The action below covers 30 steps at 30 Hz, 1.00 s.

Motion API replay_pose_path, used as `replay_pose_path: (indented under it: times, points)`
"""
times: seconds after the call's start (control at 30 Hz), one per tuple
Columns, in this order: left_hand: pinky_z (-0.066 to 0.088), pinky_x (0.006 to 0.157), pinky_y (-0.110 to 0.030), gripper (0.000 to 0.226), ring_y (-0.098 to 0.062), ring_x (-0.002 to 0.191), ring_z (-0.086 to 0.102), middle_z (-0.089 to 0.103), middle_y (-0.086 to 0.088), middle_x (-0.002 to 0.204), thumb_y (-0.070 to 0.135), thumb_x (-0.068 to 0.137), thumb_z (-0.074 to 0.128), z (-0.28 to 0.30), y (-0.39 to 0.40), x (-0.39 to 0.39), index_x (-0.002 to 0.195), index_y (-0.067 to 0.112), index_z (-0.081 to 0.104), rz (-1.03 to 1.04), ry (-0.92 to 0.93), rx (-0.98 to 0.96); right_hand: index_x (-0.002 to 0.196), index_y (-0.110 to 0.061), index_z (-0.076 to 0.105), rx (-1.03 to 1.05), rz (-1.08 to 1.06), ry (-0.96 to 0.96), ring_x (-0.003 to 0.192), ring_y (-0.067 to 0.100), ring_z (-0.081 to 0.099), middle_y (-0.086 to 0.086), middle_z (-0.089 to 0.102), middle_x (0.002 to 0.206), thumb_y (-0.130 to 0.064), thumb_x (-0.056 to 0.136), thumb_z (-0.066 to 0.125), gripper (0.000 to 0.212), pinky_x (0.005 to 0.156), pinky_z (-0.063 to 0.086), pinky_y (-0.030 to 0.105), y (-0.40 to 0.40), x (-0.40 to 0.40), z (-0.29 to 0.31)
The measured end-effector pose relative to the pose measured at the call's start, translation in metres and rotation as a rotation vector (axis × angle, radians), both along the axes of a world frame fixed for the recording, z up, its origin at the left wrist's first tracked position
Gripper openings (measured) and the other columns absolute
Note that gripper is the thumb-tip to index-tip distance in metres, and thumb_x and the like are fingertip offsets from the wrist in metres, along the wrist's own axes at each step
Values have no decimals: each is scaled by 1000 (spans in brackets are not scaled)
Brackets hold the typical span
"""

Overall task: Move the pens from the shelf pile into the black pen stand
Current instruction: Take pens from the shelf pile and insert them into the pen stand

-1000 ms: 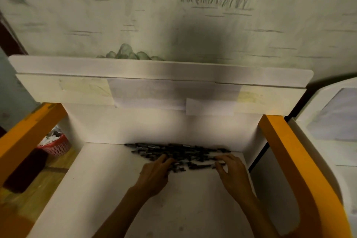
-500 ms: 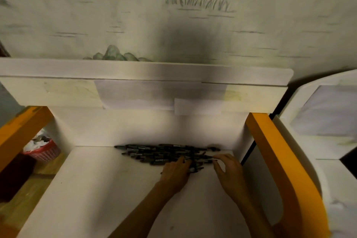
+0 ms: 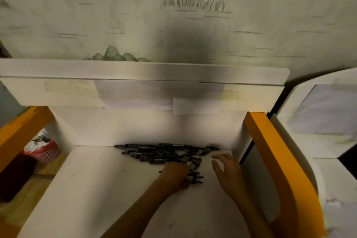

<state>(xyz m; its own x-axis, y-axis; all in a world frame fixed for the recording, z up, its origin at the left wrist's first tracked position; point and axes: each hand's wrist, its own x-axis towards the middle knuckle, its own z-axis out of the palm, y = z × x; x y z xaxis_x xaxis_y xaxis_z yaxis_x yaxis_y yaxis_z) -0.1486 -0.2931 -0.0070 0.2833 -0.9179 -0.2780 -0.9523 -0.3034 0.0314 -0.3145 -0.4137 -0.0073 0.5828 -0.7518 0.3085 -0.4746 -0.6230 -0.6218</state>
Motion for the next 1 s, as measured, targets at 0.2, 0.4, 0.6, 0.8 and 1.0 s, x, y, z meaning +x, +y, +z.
replay_pose_path:
  times: [0.2, 0.4, 0.6, 0.8, 1.0]
  points:
    - [45, 97, -38, 40, -28, 112, 56, 62, -8, 121, 42, 94, 53, -13, 29, 6, 128, 20, 54, 202, 124, -154, 108, -19, 71, -7, 29, 29, 100, 14, 59, -2, 67, 108, -21, 93, 63, 17, 85, 41, 23, 13, 7, 1]
    - [49, 76, -25, 24, -5, 85, 65, 69, 6, 95, 23, 93, 69, -21, 56, 8, 114, 30, 60, 715, 752, -938, 107, -19, 72, -15, 72, 18, 98, 15, 61, -2, 68, 107, -20, 92, 65, 16, 84, 43, 23, 22, 21, 2]
    - [49, 70, -12, 12, -3, 77, 64, 66, 1, 77, 15, 87, 75, -7, 65, 13, 86, 20, 64, 811, 841, -1311, 100, -18, 74, -81, 123, -8, 92, 10, 61, -3, 70, 101, -14, 88, 70, 13, 81, 42, 18, 36, 41, 7]
    - [46, 69, -4, 16, 10, 81, 63, 70, 13, 85, 25, 83, 79, -19, 74, 14, 97, 19, 71, 887, 891, -1189, 100, -18, 75, -91, 135, -3, 91, 10, 62, -3, 71, 99, -16, 88, 70, 13, 81, 43, 19, 46, 52, 11]
    - [45, 66, -6, 17, 11, 77, 62, 67, 15, 82, 24, 89, 74, -25, 77, 16, 99, 33, 64, 857, 872, -1081, 102, -20, 73, -87, 130, 21, 92, 7, 61, -6, 70, 100, -17, 88, 70, 15, 82, 46, 20, 51, 55, 16]
